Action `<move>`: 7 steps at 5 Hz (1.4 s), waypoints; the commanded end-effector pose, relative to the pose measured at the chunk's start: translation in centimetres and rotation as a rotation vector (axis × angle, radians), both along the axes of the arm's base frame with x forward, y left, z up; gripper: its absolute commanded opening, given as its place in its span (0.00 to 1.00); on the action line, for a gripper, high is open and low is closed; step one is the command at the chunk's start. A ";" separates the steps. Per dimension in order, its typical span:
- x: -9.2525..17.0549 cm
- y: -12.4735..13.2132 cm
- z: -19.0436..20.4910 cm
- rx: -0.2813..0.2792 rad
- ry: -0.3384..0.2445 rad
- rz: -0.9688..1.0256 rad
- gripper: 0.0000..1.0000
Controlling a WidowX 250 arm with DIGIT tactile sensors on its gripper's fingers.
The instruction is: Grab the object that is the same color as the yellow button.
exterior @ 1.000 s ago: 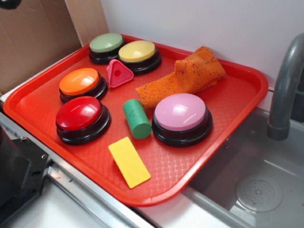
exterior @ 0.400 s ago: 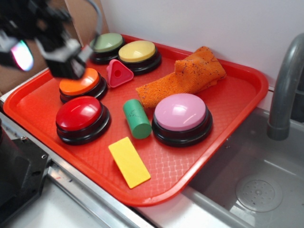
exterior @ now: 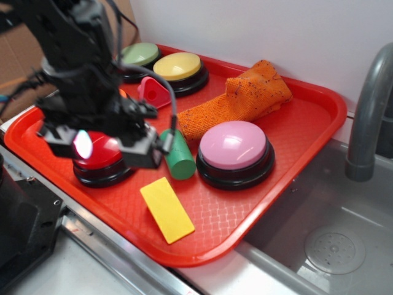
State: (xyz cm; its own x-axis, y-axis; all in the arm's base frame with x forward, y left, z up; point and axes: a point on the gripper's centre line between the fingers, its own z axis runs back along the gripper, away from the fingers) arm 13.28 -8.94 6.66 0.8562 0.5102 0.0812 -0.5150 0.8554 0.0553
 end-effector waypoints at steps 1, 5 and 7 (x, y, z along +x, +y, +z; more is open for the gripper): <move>1.8 -2.1 -2.5 -0.023 -0.052 0.055 1.00; 2.0 -3.8 -3.8 -0.065 -0.112 0.122 1.00; 3.1 -3.2 -4.8 -0.029 -0.117 0.109 1.00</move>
State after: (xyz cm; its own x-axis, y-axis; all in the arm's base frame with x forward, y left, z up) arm 15.40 -12.30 1.57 0.7866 0.5979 0.1545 -0.6030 0.7976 -0.0164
